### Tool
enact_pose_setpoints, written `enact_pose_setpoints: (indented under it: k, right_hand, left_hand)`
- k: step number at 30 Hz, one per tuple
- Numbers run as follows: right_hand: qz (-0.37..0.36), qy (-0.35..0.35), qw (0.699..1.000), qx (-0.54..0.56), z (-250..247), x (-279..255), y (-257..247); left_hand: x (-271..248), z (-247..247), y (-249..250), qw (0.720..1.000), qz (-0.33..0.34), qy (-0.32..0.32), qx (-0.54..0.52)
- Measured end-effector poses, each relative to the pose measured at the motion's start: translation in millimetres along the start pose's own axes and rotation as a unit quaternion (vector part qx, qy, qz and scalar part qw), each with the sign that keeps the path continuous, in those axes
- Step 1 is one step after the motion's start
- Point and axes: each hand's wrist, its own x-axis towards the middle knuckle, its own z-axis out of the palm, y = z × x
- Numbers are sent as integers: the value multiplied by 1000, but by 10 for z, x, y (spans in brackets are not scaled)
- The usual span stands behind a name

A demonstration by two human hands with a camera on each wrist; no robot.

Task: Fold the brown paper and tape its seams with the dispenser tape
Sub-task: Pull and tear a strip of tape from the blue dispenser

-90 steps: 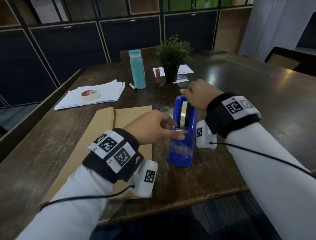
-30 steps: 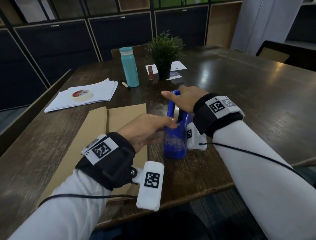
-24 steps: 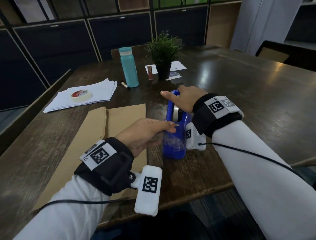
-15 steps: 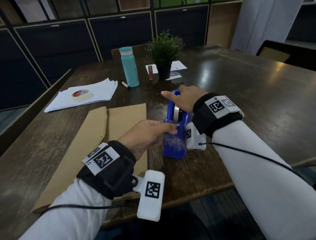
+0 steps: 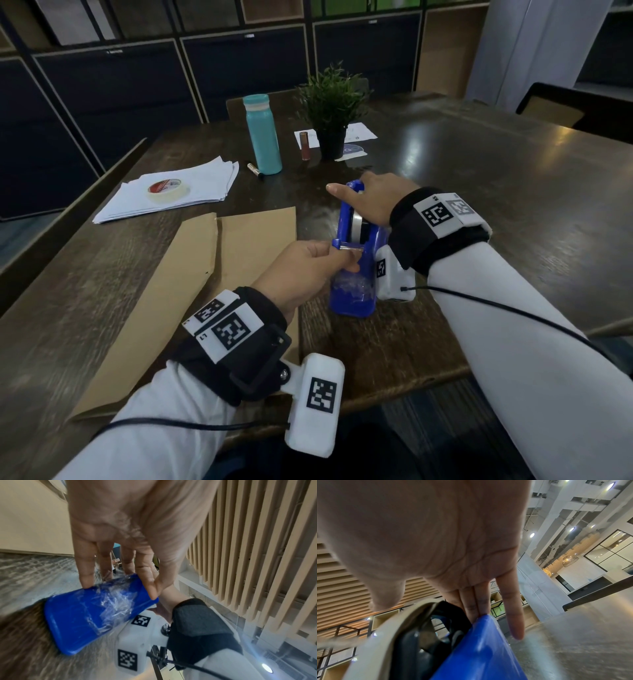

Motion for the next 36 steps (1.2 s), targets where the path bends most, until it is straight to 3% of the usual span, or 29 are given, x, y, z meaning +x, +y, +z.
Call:
enact_pose_setpoints:
  k: [19,25,28,31,33,36]
  right_hand:
    - [4,-7,1000,7,-16,-37,-12]
    - [3,-12,1000,16,-32,-58,-18]
    - [9,-27,999,24,-79,-62,-43]
    - [11,-49,998,44,-173,-109,-70]
    - [-13,-44,998,47,-244,-203,-94]
    - [-100,18,992,69,-359,-418,-232]
  left_hand:
    - [40,-59,-3,993,29,5,115]
    - [26,-123,34,978,45,-17,205]
    - [-47,-184,90,980,34,-53,186]
    - [-136,-341,68,976,63,-36,205]
    - [-186,-480,6,973,93,-9,213]
    - [-264,-701,-76,974,124,25,190]
